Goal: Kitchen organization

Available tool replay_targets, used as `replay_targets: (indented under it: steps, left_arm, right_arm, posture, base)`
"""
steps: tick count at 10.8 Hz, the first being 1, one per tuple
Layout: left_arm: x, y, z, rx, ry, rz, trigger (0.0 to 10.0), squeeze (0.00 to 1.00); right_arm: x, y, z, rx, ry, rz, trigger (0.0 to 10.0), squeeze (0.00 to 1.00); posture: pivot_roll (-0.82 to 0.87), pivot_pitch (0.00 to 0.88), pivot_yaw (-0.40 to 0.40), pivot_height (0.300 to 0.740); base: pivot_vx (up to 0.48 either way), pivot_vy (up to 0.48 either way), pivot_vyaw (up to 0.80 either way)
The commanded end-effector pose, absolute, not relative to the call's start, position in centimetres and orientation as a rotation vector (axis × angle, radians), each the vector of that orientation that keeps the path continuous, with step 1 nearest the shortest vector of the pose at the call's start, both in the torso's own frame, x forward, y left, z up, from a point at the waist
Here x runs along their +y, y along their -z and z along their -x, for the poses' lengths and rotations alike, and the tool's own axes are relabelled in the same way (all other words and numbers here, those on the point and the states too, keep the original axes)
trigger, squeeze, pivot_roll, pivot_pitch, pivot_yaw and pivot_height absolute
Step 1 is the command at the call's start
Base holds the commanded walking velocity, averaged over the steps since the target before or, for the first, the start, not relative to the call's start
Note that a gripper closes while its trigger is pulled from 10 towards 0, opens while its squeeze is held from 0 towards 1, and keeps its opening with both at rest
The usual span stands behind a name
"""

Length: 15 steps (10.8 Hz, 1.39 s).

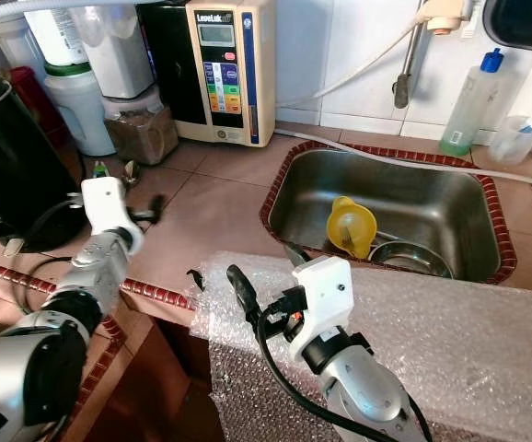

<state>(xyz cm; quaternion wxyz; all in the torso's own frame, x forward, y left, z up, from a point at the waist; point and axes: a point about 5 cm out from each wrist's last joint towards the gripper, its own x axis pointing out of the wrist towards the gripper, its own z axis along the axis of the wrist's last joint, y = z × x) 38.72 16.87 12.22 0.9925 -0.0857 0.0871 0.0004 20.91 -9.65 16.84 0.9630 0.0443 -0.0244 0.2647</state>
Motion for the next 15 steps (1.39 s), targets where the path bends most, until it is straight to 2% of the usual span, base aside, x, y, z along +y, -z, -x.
replay_targets:
  steps: [1, 3, 4, 7, 8, 10, 12, 15]
  left_arm:
    - [16.9, -12.7, -38.9, 0.157, 0.018, 0.159, 10.0, 0.00]
    - [17.3, -12.1, -38.6, 0.173, -0.014, 0.166, 10.0, 0.00]
    - [17.0, -12.0, -38.5, 0.160, 0.041, 0.180, 10.0, 0.00]
    - [16.9, -12.7, -36.9, -0.012, 0.219, 0.053, 10.0, 0.00]
    - [17.3, -13.0, -36.1, -0.054, 0.207, 0.020, 10.0, 0.00]
    - [16.8, -12.7, -34.9, -0.067, 0.227, 0.033, 10.0, 0.00]
    - [15.0, -11.9, -33.2, -0.031, 0.331, 0.057, 10.0, 0.00]
    - [14.2, -11.6, -33.1, 0.014, 0.336, 0.076, 10.0, 0.00]
  right_arm:
    - [-9.7, -17.3, -20.7, -0.068, -0.529, -0.100, 10.0, 0.00]
    - [-9.5, -17.3, -21.1, -0.072, -0.531, -0.099, 10.0, 0.00]
    - [-9.7, -17.5, -21.0, -0.091, -0.523, -0.088, 10.0, 0.00]
    - [-11.2, -16.9, -20.6, -0.074, -0.466, -0.016, 10.0, 0.00]
    - [-11.3, -16.3, -20.2, -0.046, -0.477, -0.014, 10.0, 0.00]
    - [-11.7, -15.4, -19.8, -0.016, -0.474, 0.011, 10.0, 0.00]
    - [-12.3, -15.2, -19.9, -0.020, -0.433, 0.013, 10.0, 0.00]
    - [-12.3, -15.0, -20.0, -0.023, -0.415, 0.012, 10.0, 0.00]
  posture:
    - [-0.10, 0.008, 0.072, 0.740]
    - [-0.08, 0.000, 0.069, 0.740]
    - [-0.08, 0.000, 0.069, 0.740]
    - [-0.06, 0.000, 0.055, 0.740]
    - [-0.04, 0.000, 0.048, 0.740]
    - [-0.03, 0.000, 0.038, 0.740]
    - [-0.03, 0.000, 0.043, 0.740]
    - [-0.04, 0.000, 0.052, 0.740]
  base:
    - [0.000, 0.000, 0.00]
    - [0.000, 0.000, 0.00]
    - [0.000, 0.000, 0.00]
    - [0.000, 0.000, 0.00]
    - [0.000, 0.000, 0.00]
    - [0.000, 0.000, 0.00]
    - [0.000, 0.000, 0.00]
    - [0.000, 0.000, -0.80]
